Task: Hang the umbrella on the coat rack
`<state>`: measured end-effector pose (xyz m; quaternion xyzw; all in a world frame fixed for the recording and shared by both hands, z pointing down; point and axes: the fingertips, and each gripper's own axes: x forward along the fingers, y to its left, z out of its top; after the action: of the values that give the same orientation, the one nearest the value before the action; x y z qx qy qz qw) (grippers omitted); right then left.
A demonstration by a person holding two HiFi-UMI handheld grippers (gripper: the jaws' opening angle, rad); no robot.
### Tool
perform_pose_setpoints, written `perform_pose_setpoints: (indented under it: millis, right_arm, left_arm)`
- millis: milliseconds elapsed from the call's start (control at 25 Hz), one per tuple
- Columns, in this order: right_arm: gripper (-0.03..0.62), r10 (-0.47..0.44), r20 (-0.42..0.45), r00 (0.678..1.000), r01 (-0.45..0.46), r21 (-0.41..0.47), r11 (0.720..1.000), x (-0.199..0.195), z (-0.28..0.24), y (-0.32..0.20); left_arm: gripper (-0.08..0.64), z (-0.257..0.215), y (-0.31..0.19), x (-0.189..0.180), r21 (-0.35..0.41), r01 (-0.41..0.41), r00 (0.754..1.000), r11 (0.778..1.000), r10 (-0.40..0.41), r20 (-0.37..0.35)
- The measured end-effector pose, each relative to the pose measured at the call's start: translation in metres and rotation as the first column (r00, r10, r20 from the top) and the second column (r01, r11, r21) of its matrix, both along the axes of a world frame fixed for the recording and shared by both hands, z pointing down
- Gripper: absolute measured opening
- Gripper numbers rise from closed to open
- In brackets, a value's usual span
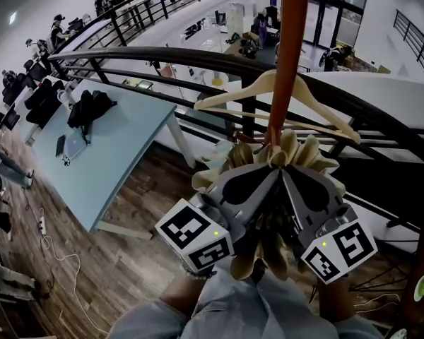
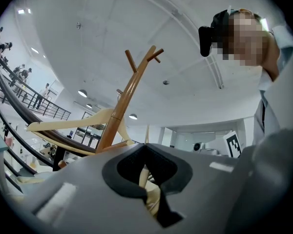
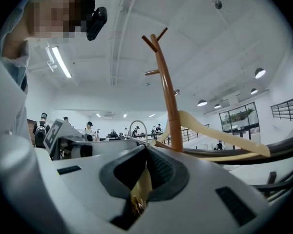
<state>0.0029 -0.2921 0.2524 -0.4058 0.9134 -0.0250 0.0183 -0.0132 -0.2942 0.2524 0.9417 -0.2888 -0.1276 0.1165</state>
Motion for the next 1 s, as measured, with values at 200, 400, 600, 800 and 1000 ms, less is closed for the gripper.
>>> perform_pose_setpoints:
  millis: [200,400,600,800,1000]
  right_arm:
    - [0.005,0.035,-0.002,0.999,-0.035,-0.016,0.999,0.003,0.006,-0.011]
    - [0.005,0.058,-0.003,0.998,-0.058,-0.035,0.998,0.006,0.014,-0.018]
    - [0.005,0.071,-0.013,0.997,-0.072,-0.047,0.996,0.006,0.020,-0.029]
    - [0.005,0.086,-0.022,0.996,-0.087,-0.059,0.994,0.004,0.024,-0.040]
    - [0.005,0.106,-0.031,0.994,-0.108,-0.073,0.991,0.008,0.032,-0.048]
  left_arm:
    - [0.009,0.006,-0.011,0.003,-0.019,-0.027,1.000,0.999,0.027,-0.006]
    - [0.009,0.014,-0.019,0.006,-0.036,-0.045,0.999,0.998,0.046,0.002]
    - [0.009,0.021,-0.030,0.006,-0.051,-0.052,0.999,0.997,0.052,0.001]
    - [0.009,0.025,-0.041,0.004,-0.052,-0.063,0.998,0.997,0.064,0.018]
    - [0.009,0.033,-0.049,0.009,-0.071,-0.076,0.997,0.995,0.078,0.016]
